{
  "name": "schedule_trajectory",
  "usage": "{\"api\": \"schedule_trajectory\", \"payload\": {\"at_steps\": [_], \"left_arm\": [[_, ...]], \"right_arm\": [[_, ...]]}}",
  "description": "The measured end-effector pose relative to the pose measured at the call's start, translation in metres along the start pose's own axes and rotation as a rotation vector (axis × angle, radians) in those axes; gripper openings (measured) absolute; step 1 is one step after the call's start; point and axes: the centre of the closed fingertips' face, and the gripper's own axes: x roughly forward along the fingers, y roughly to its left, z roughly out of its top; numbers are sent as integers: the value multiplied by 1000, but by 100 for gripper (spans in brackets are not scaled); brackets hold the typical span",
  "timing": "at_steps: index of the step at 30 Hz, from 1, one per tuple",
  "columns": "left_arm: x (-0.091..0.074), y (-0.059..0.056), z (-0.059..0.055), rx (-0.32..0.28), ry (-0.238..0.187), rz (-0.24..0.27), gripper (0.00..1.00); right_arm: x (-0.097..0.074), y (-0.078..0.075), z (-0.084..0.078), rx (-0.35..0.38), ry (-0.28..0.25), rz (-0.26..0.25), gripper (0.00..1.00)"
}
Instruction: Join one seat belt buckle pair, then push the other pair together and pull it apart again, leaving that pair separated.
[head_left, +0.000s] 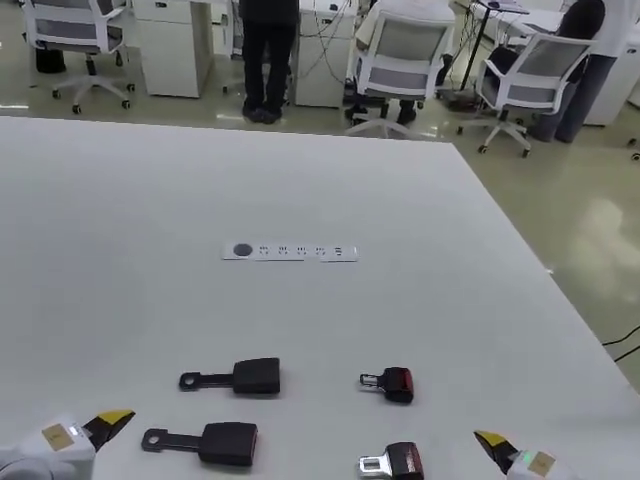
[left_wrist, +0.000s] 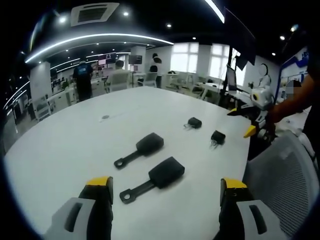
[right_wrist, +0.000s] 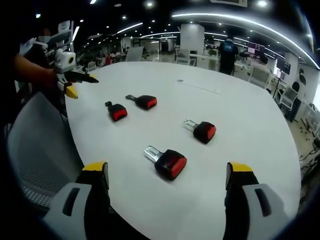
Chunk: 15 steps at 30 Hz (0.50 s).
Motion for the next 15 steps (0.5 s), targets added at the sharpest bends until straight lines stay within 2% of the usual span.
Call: {"api": "schedule_trajectory", "payload": {"at_steps": [4,6,15], "left_arm": [[5,-2,1,21,17,-7,91],[6,-2,-2,35,25,-12,90],[15,-7,-1,51,43,-44,87]], "right_arm": [[6,-3,-2,-15,10,23,98],[6,-2,-2,-45,20,38,98],[12,-1,-2,-72,44,87,96]]}}
